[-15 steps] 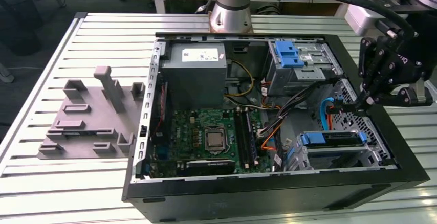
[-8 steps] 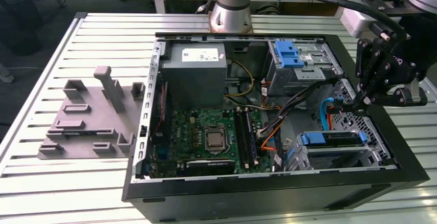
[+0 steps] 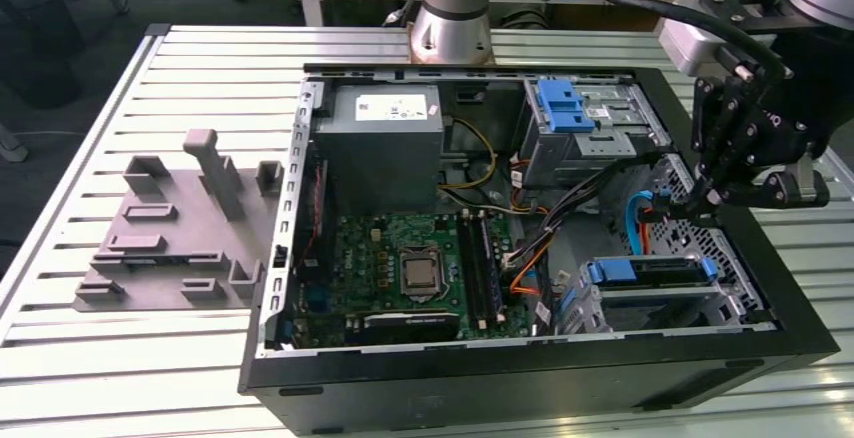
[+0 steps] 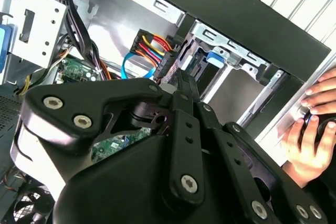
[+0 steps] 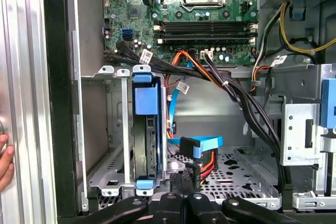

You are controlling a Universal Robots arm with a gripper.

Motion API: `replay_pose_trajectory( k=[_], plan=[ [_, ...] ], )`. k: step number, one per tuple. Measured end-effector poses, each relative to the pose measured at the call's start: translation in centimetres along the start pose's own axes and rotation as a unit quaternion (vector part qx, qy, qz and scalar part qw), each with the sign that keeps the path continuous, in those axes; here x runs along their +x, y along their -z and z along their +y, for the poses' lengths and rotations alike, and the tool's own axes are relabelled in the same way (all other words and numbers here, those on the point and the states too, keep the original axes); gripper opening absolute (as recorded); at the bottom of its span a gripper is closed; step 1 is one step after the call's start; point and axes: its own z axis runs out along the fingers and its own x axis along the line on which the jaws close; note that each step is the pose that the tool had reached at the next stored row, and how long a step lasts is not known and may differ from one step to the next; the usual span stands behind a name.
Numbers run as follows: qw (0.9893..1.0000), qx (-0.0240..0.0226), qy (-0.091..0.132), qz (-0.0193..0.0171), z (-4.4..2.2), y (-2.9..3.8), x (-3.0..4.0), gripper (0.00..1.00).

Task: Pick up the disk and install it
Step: 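Insert the first disk wire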

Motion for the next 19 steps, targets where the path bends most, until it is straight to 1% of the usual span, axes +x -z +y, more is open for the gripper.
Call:
replay_pose_trajectory(
  k=[2, 3, 7, 8, 10, 12, 14, 16, 19],
  plan=[
    [1.0, 0.0007, 0.0, 0.0002, 0.08, -0.11, -0.2, 0.11],
    [1.0, 0.0011, 0.0, 0.0003, 0.13, -0.17, -0.33, 0.18],
    [1.0, 0.0023, 0.0, 0.0012, 0.28, -0.37, -0.98, 0.19],
    [1.0, 0.0026, 0.0, 0.0013, 0.32, -0.42, -1.14, 0.25],
    [1.0, 0.0031, 0.0, 0.0024, 0.38, -0.57, -1.5, 0.25],
    [1.0, 0.0042, 0.0, 0.0054, 0.48, -0.79, -1.68, 0.25],
    [0.9999, 0.0054, 0.001, 0.0097, 0.54, -1.02, -1.79, 0.25],
    [0.9999, 0.006, 0.001, 0.0149, 0.55, -1.22, -1.88, 0.25],
    [0.9998, 0.0064, 0.002, 0.0197, 0.57, -1.39, -1.95, 0.25]
  ],
)
